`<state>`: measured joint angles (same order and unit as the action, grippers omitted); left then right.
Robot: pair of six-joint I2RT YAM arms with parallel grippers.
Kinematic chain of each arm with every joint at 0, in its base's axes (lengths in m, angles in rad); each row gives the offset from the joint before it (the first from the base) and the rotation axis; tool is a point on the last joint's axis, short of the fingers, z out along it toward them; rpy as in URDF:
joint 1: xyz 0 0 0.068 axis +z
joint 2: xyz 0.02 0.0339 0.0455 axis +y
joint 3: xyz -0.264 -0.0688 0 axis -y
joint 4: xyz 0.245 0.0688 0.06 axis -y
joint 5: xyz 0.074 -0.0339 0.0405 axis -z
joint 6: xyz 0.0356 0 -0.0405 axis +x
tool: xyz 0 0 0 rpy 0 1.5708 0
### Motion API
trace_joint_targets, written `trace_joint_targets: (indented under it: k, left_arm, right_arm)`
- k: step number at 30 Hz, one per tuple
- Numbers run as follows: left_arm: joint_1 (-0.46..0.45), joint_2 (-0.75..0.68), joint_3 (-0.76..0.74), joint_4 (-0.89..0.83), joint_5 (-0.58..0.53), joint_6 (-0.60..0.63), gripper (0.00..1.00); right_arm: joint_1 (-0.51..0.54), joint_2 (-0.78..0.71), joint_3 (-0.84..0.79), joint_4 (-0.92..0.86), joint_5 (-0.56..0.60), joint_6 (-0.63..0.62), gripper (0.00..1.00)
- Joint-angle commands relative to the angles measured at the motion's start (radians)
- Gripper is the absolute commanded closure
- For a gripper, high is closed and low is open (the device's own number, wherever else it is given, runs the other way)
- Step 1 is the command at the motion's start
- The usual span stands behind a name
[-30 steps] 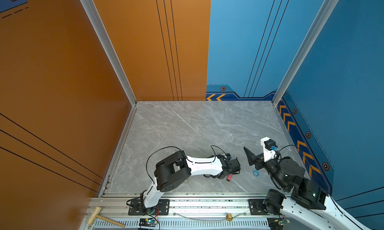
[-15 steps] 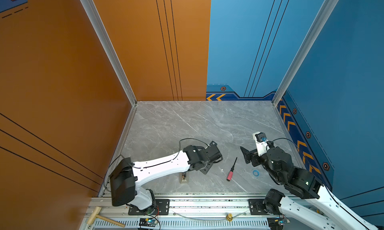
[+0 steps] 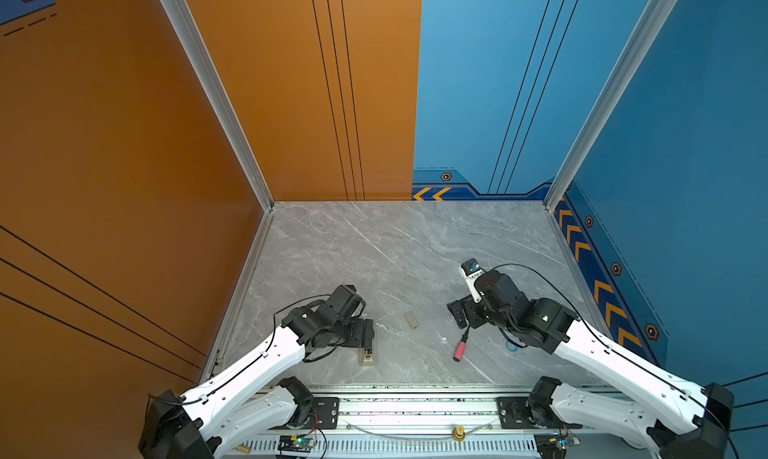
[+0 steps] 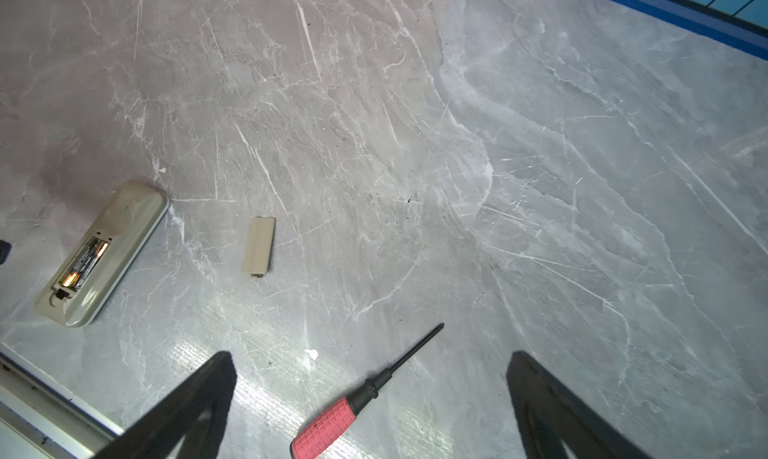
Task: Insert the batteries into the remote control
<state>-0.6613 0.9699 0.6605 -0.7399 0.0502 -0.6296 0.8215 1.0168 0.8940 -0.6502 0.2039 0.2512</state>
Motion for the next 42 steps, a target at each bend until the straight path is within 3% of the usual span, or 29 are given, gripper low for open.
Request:
trace_joint_targets:
  k: [1,7,17,28,31,37,39,42]
  left_arm:
    - [0.009,-0.008,-0.052,0.092,0.069,-0.070,0.09]
    - [-0.013,0.005,-0.113,0.156,0.085,-0.111,0.08]
    - [-0.115,0.075,-0.170,0.288,0.076,-0.201,0.08]
    - [-0.244,0.189,-0.178,0.576,0.093,-0.328,0.07]
    - [-0.253,0.184,-0.152,0.560,0.076,-0.317,0.07]
    - [-0.145,-0.038,-0.123,0.332,0.081,-0.258,0.08]
    - [-0.062,-0.133,-0.098,0.217,0.073,-0.204,0.08]
    - [0.125,-0.223,-0.082,0.123,0.153,-0.118,0.09]
  right_arm:
    - [0.023,0.026,0.023,0.026,-0.021,0.041,0.00]
    - [0.053,0.026,-0.017,0.042,0.008,0.077,0.00]
    - [0.003,-0.013,-0.033,0.028,-0.016,0.059,0.00]
    - [-0.015,-0.032,-0.055,0.007,-0.017,0.070,0.00]
    - [-0.004,-0.012,-0.045,0.006,-0.037,0.068,0.00]
    - [0.115,0.105,0.013,0.020,-0.044,0.089,0.00]
    - [0.171,0.163,0.028,0.055,-0.043,0.114,0.00]
    - [0.252,0.280,0.072,0.101,-0.052,0.144,0.00]
